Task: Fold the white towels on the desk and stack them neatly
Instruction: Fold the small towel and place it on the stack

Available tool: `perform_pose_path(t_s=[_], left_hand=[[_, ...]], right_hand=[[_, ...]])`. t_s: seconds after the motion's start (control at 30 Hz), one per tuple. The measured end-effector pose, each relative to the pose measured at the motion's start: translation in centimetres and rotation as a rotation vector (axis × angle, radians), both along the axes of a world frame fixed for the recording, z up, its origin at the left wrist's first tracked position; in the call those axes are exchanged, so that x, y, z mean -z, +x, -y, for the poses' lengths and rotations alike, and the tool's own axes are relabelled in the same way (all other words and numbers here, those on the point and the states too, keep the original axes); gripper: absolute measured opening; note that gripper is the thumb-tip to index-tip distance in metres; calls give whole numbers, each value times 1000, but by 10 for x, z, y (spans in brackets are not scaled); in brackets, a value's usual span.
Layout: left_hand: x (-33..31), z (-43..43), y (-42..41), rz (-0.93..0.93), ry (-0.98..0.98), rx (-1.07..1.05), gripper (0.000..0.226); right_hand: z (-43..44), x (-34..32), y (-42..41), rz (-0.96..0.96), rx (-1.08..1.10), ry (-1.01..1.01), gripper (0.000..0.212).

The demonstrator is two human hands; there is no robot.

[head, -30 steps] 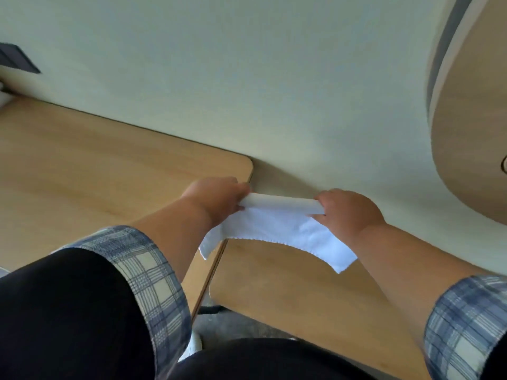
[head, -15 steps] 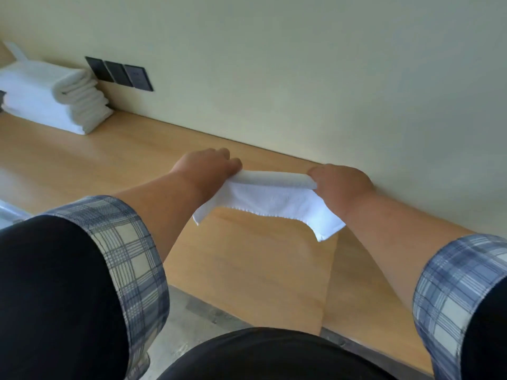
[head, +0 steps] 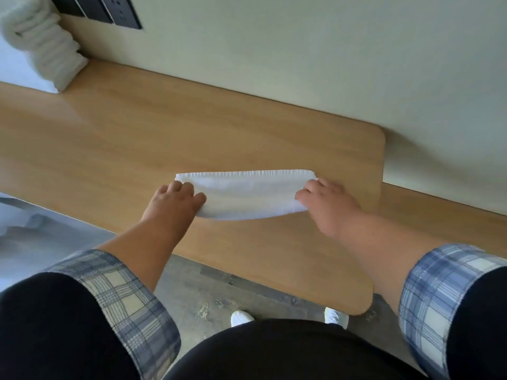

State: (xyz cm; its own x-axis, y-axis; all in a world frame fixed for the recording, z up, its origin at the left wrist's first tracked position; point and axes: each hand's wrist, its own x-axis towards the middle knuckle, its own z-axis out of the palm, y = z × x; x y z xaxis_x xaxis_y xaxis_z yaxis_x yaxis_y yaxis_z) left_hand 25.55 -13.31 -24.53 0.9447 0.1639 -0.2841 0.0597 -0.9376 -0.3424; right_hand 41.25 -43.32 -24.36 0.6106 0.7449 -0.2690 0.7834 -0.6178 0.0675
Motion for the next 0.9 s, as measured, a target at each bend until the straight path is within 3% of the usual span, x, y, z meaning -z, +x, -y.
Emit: perform_pose_path(t_s=[0.1,0.2,0.3,0.43,0.57,0.7,0.8,0.9], left_hand=[[33,-2,-27,-133,-84,-35,68],[48,-8,-39,-153,-200,-75,72],[50,-18,-38,-145,-367,-125,52],[49,-34,-32,-214,-421,-107,55],[45,-35,-11,-86,-470,-266,45],[45,-36,14,89,-498,-502,57],[49,-52,33,53,-581,-657,65],[55,-74,40,-8,-542,-631,58]], right_hand=[[5,33,-28,-185,-38,-107,51],[6,49,-44,-257,-29,-141,45],[6,54,-44,-327,41,-113,43],[4,53,-27,-408,249,46,45],[-3,56,-8,-351,462,242,54],[-8,60,12,-362,582,219,69],[-3,64,29,-401,633,226,67],[1,67,43,-449,693,244,57]])
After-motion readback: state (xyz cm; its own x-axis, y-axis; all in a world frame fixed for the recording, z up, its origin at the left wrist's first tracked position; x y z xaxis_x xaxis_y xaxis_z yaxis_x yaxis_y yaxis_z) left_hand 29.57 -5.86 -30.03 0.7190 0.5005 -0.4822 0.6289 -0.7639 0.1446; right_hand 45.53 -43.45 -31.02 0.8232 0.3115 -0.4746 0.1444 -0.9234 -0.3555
